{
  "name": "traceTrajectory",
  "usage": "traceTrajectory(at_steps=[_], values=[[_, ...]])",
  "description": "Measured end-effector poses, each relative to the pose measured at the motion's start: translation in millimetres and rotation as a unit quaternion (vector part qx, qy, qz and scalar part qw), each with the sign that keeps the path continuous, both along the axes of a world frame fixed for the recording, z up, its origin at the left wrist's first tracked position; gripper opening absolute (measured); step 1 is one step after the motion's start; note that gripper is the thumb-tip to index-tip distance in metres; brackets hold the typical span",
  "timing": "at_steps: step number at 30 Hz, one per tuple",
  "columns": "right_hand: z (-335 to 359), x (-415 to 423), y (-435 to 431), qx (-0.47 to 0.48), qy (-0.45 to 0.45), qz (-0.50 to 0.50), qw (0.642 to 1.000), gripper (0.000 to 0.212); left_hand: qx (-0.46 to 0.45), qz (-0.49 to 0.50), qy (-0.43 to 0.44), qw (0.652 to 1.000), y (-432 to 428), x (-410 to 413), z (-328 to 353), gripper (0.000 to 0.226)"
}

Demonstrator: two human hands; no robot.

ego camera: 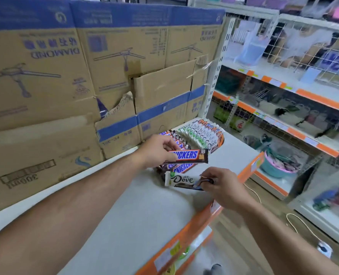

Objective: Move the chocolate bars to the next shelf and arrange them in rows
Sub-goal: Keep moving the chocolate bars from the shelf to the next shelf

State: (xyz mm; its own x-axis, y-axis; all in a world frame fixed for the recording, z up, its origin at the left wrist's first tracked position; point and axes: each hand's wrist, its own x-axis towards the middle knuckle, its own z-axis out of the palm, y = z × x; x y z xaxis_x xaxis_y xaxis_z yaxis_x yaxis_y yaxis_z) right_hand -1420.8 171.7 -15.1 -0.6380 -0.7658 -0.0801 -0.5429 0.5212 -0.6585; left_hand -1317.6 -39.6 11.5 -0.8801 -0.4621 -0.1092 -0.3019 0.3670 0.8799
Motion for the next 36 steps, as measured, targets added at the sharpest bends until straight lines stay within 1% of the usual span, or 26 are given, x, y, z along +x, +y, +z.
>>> traceTrajectory(at_steps=[4, 7, 9, 12, 15, 18, 20, 24, 28, 31, 34, 36], values=[[-5.6, -63.6, -5.6, -0.002, -0.013, 0.060, 0.998, 0.024, -0.024, 0.040, -0.029, 0.998, 2.0, -36.6, -1.2, 0.021], [-6.5, -111.2, -9.6, -0.002, -0.029, 0.110, 0.994, 0.032, -0.030, 0.104, -0.050, 0.993, 11.7, -58.6, 4.4, 0.020], [-6.8, -141.3, -11.9, -0.007, -0.034, 0.134, 0.990, 0.029, -0.029, 0.138, -0.067, 0.988, 21.3, -70.7, 8.6, 0.019], [-6.9, -181.8, -19.9, -0.018, -0.037, 0.137, 0.990, 0.020, -0.029, 0.186, -0.091, 0.978, 33.1, -83.9, 12.1, 0.017], [-9.0, -209.1, -26.7, -0.034, -0.018, 0.143, 0.989, 0.022, -0.007, 0.251, -0.086, 0.964, 44.1, -91.3, 10.5, 0.018], [-14.4, -223.4, -27.8, -0.045, -0.001, 0.162, 0.986, 0.023, -0.007, 0.281, -0.099, 0.955, 55.7, -94.2, 8.4, 0.019], [-18.5, -231.8, -30.4, -0.051, 0.007, 0.164, 0.985, 0.020, -0.005, 0.296, -0.104, 0.949, 61.3, -94.3, 7.4, 0.020], [-27.7, -240.2, -33.7, -0.072, 0.011, 0.145, 0.987, 0.019, 0.004, 0.328, -0.108, 0.938, 69.3, -94.5, 9.9, 0.020], [-37.2, -238.6, -35.0, -0.081, 0.056, 0.128, 0.987, 0.020, 0.003, 0.349, -0.109, 0.931, 78.1, -88.5, 12.0, 0.020], [-42.2, -236.6, -33.1, -0.100, 0.066, 0.120, 0.985, 0.024, 0.017, 0.357, -0.109, 0.928, 83.6, -79.0, 10.9, 0.021], [-45.1, -234.9, -30.6, -0.100, 0.074, 0.096, 0.988, 0.032, 0.009, 0.348, -0.124, 0.929, 86.2, -71.3, 8.4, 0.021], [-45.3, -231.3, -28.8, -0.109, 0.116, 0.086, 0.983, 0.036, 0.003, 0.344, -0.123, 0.931, 87.3, -65.4, 6.0, 0.022]])
